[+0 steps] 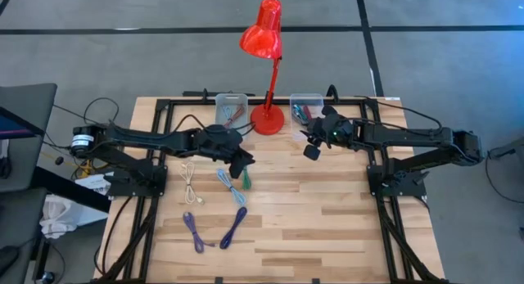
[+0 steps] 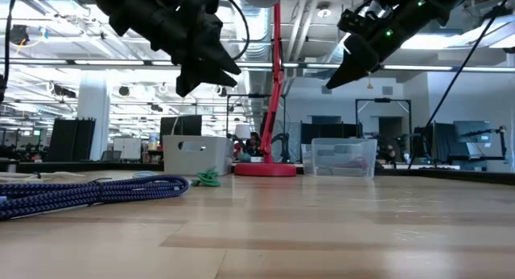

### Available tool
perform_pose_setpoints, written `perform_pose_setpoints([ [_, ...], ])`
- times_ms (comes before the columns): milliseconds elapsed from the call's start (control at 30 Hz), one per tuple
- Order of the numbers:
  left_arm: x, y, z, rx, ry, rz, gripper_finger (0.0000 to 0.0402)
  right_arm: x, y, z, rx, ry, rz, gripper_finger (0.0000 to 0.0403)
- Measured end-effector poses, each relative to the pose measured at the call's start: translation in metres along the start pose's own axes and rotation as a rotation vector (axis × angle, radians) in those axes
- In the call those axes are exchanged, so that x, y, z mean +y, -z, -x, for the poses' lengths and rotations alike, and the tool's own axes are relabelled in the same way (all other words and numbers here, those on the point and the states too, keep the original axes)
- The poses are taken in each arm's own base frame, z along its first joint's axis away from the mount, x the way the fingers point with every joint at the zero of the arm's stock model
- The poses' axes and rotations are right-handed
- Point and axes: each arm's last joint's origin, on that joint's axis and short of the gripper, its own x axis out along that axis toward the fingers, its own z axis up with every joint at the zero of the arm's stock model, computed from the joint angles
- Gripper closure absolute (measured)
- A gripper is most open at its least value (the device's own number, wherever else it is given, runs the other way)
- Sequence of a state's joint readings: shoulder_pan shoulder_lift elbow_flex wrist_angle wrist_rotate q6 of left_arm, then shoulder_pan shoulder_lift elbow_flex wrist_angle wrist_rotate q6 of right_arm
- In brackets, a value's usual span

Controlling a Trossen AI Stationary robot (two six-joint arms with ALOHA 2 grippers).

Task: Pick & Place USB Port
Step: Put the green charger cable into the gray bin

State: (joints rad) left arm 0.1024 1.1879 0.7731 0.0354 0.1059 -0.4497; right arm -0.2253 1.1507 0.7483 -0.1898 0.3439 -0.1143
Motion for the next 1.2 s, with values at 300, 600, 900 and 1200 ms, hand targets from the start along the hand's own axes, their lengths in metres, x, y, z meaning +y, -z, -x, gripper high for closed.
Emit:
perform_pose_setpoints([
  [300,0.0,-0.004,0.0,-0.049,-0.005,0.07,0.0284,0.0,0.0,0.0,0.0,0.001,0.0,0.0302],
  [600,0.003,0.004,-0.005,-0.055,-0.184,0.108,0.0264,0.0,0.001,0.0,0.011,0.001,0.018,0.0302],
  [900,0.004,0.013,-0.005,-0.017,-0.258,0.187,0.0214,-0.007,0.003,-0.002,0.029,0.024,0.016,0.0302],
  [1200,0.014,0.023,-0.023,0.112,-0.333,0.228,0.0207,-0.015,0.004,-0.004,0.038,0.049,-0.001,0.0302],
])
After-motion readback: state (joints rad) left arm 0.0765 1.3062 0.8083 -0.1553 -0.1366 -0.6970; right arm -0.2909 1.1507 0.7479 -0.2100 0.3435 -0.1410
